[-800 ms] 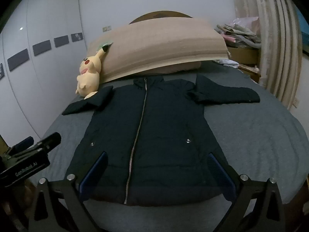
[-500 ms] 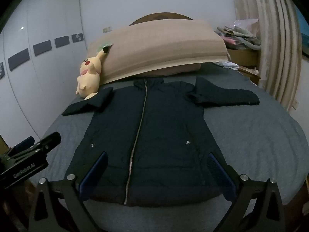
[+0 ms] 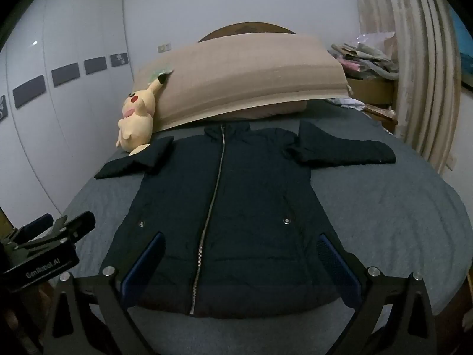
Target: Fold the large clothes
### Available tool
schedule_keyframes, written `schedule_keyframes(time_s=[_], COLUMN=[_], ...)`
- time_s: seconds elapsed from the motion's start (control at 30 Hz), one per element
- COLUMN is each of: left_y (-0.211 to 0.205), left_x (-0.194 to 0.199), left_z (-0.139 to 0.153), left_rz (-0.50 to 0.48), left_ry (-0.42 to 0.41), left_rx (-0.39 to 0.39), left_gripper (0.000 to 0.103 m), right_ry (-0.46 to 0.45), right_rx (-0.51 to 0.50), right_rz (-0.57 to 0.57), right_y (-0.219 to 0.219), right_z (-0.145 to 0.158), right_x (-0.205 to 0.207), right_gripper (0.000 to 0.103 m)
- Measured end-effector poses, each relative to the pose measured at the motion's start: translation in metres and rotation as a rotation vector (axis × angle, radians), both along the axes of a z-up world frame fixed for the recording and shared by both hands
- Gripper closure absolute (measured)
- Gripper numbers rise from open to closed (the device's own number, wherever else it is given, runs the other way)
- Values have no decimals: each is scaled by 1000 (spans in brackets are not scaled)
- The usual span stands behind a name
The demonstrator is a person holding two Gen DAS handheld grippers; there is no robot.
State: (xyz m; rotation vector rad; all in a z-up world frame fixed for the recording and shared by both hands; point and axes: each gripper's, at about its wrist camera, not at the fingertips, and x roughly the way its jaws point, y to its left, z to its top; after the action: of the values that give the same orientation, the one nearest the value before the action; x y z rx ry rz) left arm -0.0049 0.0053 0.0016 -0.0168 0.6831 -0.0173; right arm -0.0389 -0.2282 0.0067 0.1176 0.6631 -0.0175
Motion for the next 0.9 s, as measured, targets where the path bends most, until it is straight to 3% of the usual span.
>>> schedule_keyframes(time_s=[0.9], left_y=[1], left_x=[-1], left_z=[-5], left_rz=[-10], left_ry=[13], left_rx=[-2], left_gripper=[0], right_ry=[-2], right_rx=[-4], right_rz=[2], right_y=[2], right_z=[2], right_x=[-1], right_gripper=[0])
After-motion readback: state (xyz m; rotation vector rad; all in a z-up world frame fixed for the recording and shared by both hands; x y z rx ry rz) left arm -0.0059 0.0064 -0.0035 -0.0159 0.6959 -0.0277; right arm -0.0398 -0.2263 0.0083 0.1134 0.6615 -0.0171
